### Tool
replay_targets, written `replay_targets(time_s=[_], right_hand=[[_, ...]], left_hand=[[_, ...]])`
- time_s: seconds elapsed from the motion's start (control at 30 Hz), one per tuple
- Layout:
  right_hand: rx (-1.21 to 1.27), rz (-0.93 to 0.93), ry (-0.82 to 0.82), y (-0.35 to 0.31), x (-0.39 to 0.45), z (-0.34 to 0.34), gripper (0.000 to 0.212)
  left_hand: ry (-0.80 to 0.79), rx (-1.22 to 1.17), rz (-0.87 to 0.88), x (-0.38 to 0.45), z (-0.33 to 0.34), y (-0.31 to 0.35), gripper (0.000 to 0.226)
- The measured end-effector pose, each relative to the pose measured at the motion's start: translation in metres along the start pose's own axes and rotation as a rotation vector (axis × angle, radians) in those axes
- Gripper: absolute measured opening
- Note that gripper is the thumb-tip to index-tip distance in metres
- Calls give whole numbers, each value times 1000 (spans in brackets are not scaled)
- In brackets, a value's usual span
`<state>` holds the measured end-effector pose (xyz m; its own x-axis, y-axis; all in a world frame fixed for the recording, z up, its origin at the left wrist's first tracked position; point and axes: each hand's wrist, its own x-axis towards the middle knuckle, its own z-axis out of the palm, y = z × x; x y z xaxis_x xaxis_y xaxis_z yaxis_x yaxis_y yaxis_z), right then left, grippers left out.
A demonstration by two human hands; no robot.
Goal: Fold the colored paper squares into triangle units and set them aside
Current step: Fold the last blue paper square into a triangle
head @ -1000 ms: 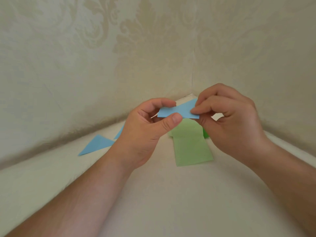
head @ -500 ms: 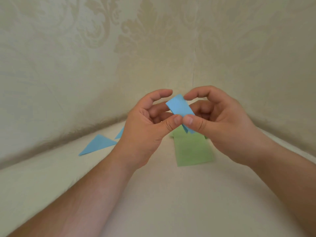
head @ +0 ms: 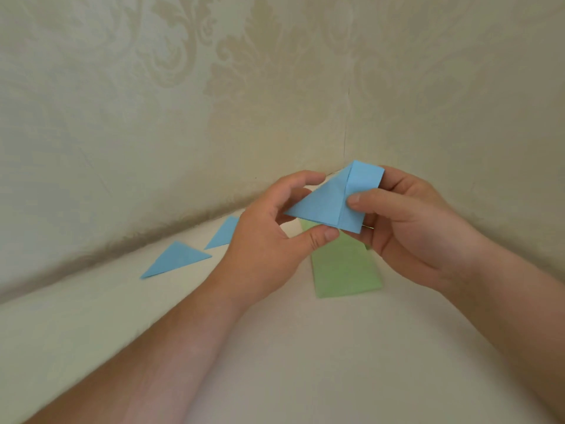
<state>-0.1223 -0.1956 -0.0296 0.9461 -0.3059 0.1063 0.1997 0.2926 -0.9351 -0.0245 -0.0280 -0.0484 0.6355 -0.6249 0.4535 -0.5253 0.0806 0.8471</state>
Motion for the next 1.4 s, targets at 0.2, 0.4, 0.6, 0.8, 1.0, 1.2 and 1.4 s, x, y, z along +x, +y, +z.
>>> replay_targets(time_s=[0.2,0.4,0.6,0.8,1.0,1.2,1.4], right_hand=[[-18,51,53,1,2,-1,32],[-59,70,61,2,2,-1,32],[-68,83,90,3,2,0,23],[-185,13,80,2,1,0,44],[-231,-64,66,0,-1,4,35],[-298,-93,86,1,-1,4,30],[-366,-100,126,5,0,6,20]], left_hand=[[32,-245,-83,5,-7,4,55],[68,-325,-85,5,-5,6,52],[83,-361,-79,8,-9,5,50],[106,-320,-131,7,-7,8,31],[134,-278,-178,8,-7,9,30],[52,-329,-176,5,-4,9,43],[-15,-256,-145,1,-6,9,70]])
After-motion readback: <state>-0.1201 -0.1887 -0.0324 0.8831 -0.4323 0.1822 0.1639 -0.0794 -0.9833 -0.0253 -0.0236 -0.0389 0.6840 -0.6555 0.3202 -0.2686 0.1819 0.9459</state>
